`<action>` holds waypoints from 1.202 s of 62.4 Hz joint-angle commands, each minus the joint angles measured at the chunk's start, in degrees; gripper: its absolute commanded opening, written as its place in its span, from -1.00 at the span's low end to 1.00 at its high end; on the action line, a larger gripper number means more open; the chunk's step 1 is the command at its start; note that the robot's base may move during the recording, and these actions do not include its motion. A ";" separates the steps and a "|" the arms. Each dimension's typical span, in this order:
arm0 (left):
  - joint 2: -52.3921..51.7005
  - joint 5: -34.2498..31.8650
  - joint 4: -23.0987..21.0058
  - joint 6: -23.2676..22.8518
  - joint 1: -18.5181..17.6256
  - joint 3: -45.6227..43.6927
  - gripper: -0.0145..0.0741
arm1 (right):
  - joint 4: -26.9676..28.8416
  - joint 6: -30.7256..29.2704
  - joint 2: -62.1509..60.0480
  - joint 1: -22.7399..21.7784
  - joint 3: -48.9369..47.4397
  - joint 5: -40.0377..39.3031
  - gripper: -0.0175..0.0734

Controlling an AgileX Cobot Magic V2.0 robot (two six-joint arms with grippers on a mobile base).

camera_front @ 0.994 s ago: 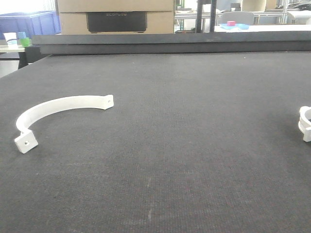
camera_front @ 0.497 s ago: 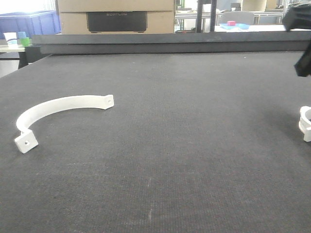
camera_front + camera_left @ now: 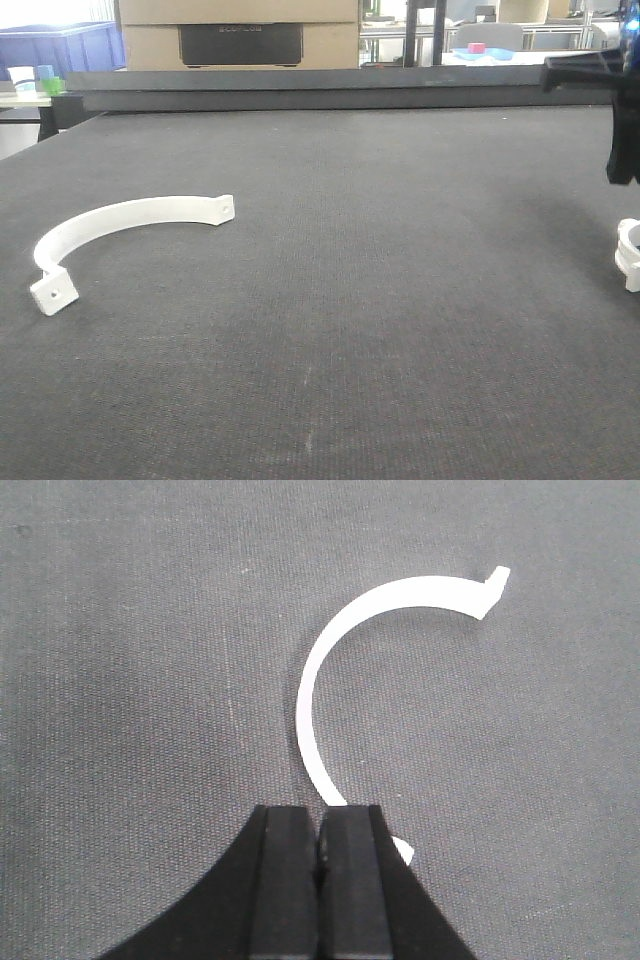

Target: Grab PVC pipe and place in blue bin

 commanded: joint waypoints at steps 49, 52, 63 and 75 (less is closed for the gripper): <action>0.02 -0.68 -0.70 -0.03 -0.26 -0.31 -0.92 | 0.19 0.56 10.72 -0.14 -0.50 0.26 -0.74; 0.02 -0.68 -0.70 -0.03 -0.26 -0.07 -0.92 | 0.19 0.56 10.59 -0.14 -0.65 0.70 -0.87; 0.21 -1.09 -0.70 -0.03 -0.26 0.33 -0.92 | 0.19 -2.74 7.98 -0.14 -0.65 1.61 -0.98; 1.78 2.51 -0.70 -1.12 -0.26 -0.85 -0.92 | 0.19 -12.61 2.33 0.31 -0.65 2.49 -0.98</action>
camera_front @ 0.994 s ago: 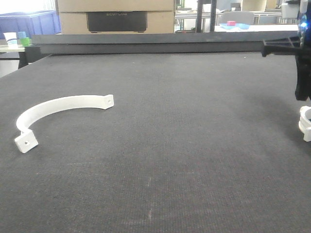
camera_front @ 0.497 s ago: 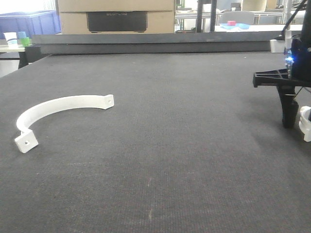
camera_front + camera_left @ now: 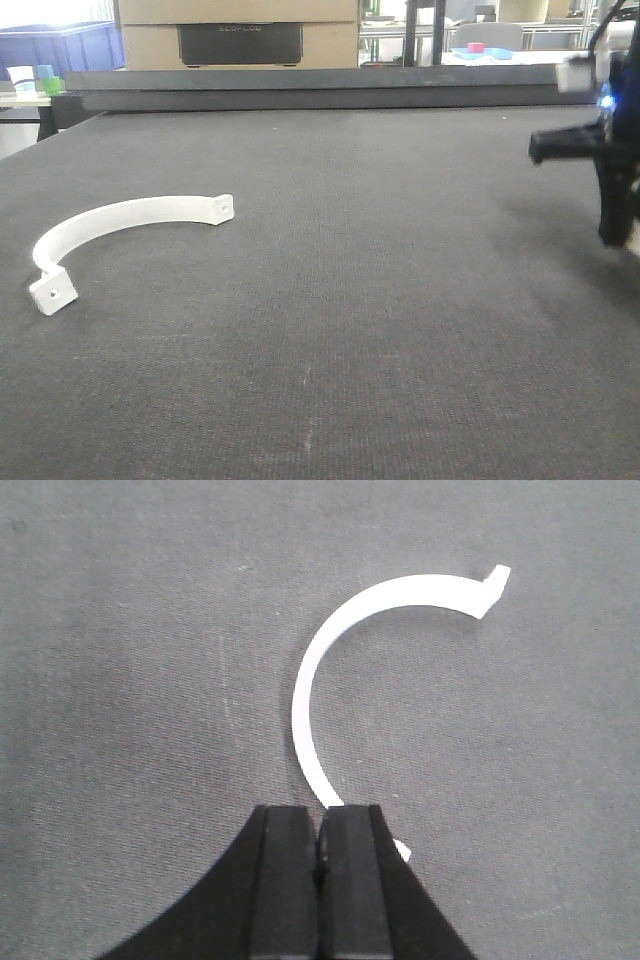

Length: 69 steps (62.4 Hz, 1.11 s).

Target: Grab PVC pipe and place in blue bin

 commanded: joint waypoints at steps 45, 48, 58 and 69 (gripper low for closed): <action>27.46 11.42 4.61 -5.13 -1.96 -18.59 -0.92 | 2.15 -13.32 -14.66 1.42 0.16 -2.92 -0.98; 28.51 10.84 4.75 -5.13 -2.08 -18.68 -0.92 | 2.15 -13.32 -14.66 1.42 0.16 -3.06 -0.98; 30.29 10.16 5.44 -5.13 -2.51 -18.68 -0.73 | 2.71 -13.32 -14.17 1.42 0.16 -3.17 -0.98; 30.39 8.18 6.96 -5.13 -4.76 -18.68 -0.13 | 3.25 -13.32 -14.18 1.42 0.16 -3.17 -0.98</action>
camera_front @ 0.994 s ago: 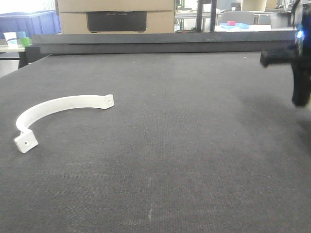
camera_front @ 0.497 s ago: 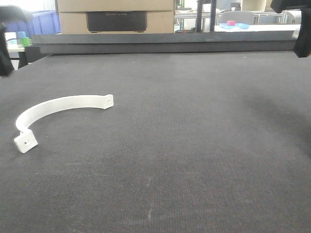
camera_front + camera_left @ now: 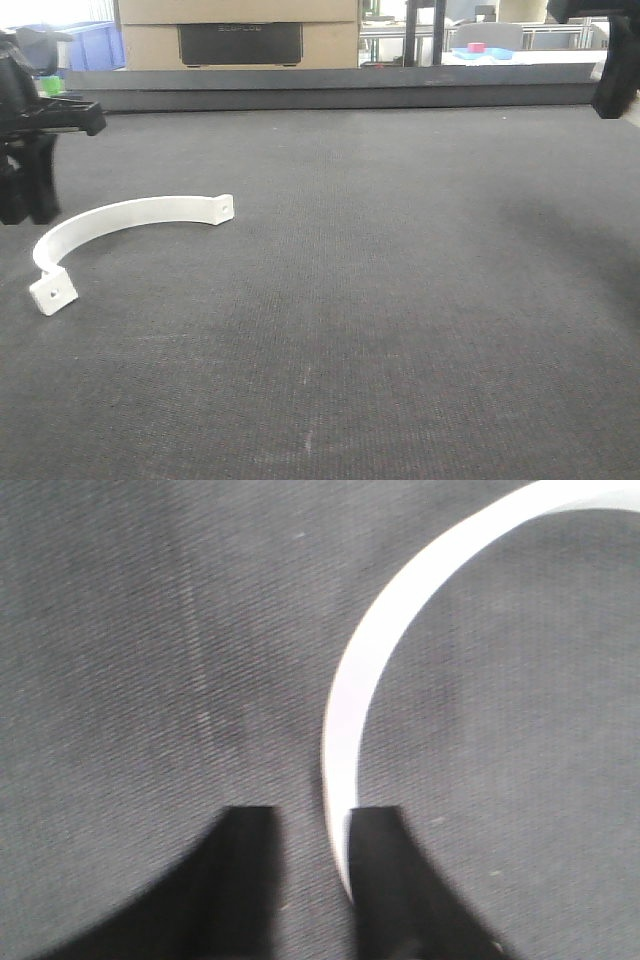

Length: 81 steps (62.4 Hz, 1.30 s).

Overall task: Grab PVC pipe and place in blue bin
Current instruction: 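Grasp the other white clamp's arc with the left gripper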

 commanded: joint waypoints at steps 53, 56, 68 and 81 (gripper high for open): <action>8.38 2.73 3.43 -0.48 -1.46 -6.03 -0.60 | 0.87 -0.32 -0.04 0.17 0.09 -0.41 -0.98; 8.48 2.63 3.43 -0.48 -1.46 -6.03 -0.73 | 0.87 -0.32 -0.04 0.17 0.09 -0.41 -0.98; 9.74 2.60 3.43 -0.48 -1.46 -5.92 -0.92 | 0.91 -0.32 -0.04 0.17 0.09 -0.09 -0.98; 9.05 4.68 2.97 -0.48 -1.46 -6.75 -0.92 | 0.91 -0.32 -0.04 0.17 0.09 0.02 -0.98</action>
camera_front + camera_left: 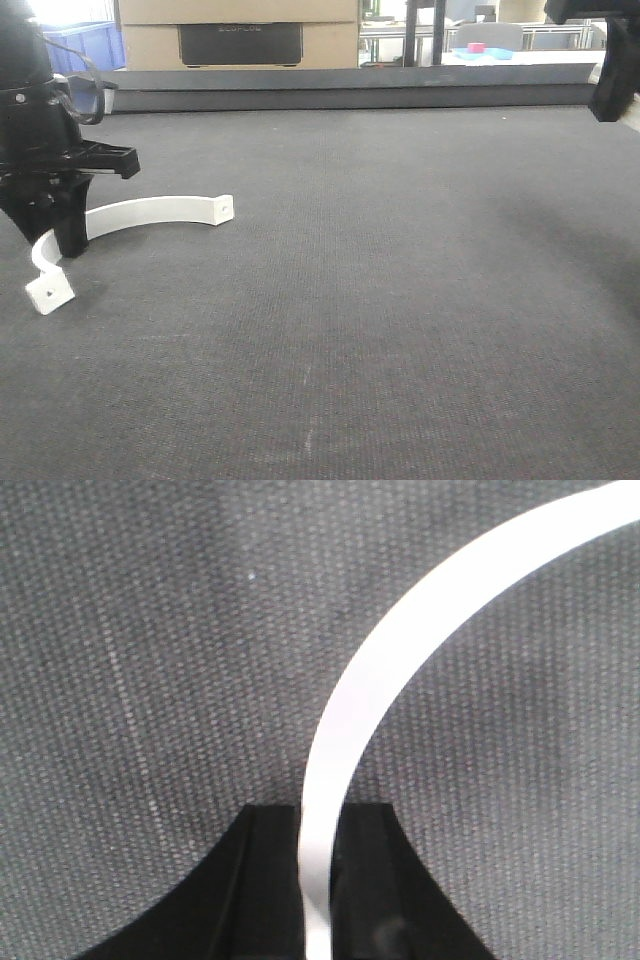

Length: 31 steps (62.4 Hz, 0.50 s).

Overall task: Grab PVC pipe and place in blue bin
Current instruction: 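Grasp the other white clamp's arc with the left gripper, then lift both held clamps up off the table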

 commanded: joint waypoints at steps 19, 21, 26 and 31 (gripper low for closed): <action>-9.19 3.75 -2.25 -0.27 -0.22 -1.90 -0.92 | 0.82 -0.22 -2.59 0.17 0.09 -2.43 -0.98; -10.07 3.36 -2.68 -0.27 -0.22 -1.90 -0.92 | 1.14 -0.22 -3.00 0.17 0.09 -2.87 -0.98; -13.13 2.12 -3.69 -0.27 -0.22 -1.90 -0.92 | 1.67 -0.22 -4.23 0.17 0.09 -4.75 -0.98; -16.07 -0.09 -5.01 -0.27 -0.22 -1.90 -0.92 | 1.67 -0.30 -5.40 0.17 0.09 -6.61 -0.98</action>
